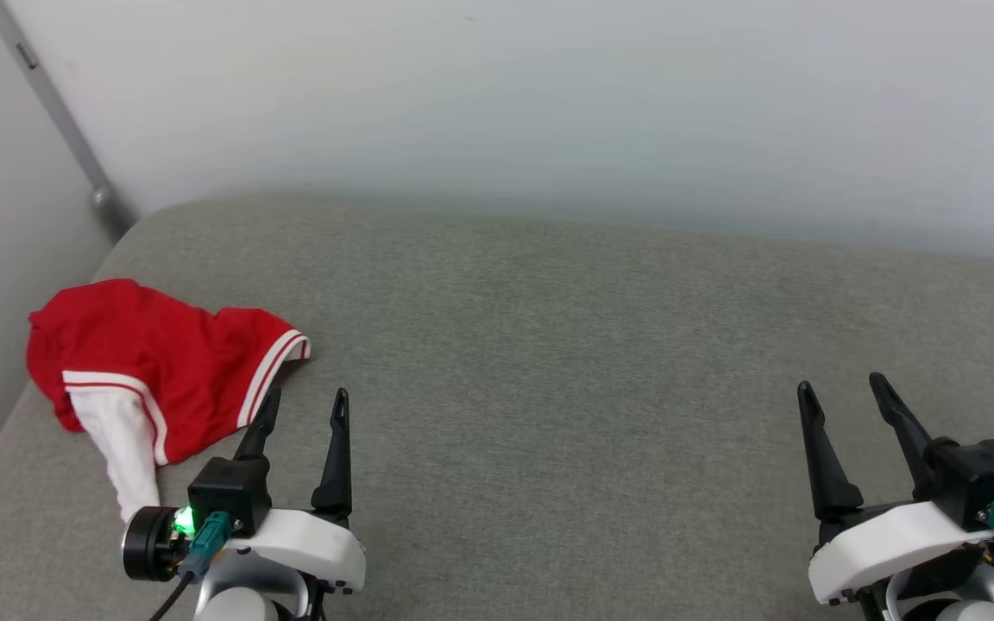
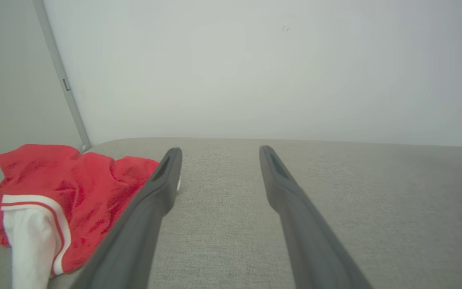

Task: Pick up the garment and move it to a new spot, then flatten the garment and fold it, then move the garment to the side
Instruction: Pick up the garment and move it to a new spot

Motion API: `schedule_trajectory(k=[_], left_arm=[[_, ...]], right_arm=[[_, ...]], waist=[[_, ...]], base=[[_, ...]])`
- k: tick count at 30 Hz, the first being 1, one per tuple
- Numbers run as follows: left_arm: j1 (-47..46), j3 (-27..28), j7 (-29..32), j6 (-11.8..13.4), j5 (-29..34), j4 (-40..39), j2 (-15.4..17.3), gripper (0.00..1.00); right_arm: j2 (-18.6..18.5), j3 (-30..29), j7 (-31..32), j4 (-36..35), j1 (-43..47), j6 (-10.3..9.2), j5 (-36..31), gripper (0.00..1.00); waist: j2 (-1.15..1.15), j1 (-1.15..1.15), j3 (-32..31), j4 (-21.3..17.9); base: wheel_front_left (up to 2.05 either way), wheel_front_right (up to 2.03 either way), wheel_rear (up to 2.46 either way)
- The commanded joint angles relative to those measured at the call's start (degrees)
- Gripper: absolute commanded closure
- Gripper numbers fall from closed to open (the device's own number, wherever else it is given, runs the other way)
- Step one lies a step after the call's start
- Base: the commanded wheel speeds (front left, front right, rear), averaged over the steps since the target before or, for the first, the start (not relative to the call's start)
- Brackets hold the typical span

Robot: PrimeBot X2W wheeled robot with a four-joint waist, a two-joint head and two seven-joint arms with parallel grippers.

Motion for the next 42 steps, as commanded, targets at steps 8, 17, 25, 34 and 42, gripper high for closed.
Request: schedule_trajectory(k=[8,17,25,34,42], left_arm=[[1.1,3.4,-0.2,-0.1,-1.1,-1.3,-0.2,0.00],[2.1,6.6,-0.2,-0.3,-1.1,-2.4,-0.4,0.00],[2.3,8.0,-0.2,-0.7,-0.3,-2.7,-0.6,0.00],[1.3,8.5,-0.2,-0.8,0.0,-2.6,-0.8,0.00],[-6.0,9.3,0.0,-1.4,-1.2,0.9,0.6,0.00]], right_arm=[[0.2,2.7,-0.2,0.3,-0.8,-0.02,0.2,0.00],[0.1,4.9,-0.3,0.5,-1.5,-0.02,0.0,0.00],[0.0,6.6,-0.1,0.6,-2.2,-0.02,0.1,0.00],[-0.4,7.0,0.2,0.2,-2.7,-0.02,0.2,0.00],[-2.0,7.2,1.6,-1.8,-4.7,-0.02,-0.7,0.00]], waist=[[0.00,0.00,0.2,9.5],[0.00,0.00,0.7,16.0],[0.00,0.00,1.1,18.2],[0.00,0.00,1.7,18.1],[0.00,0.00,6.1,15.7]], base=[[0.00,0.00,0.00],[0.00,0.00,0.00],[0.00,0.00,0.00],[0.00,0.00,0.00],[0.00,0.00,0.00]])
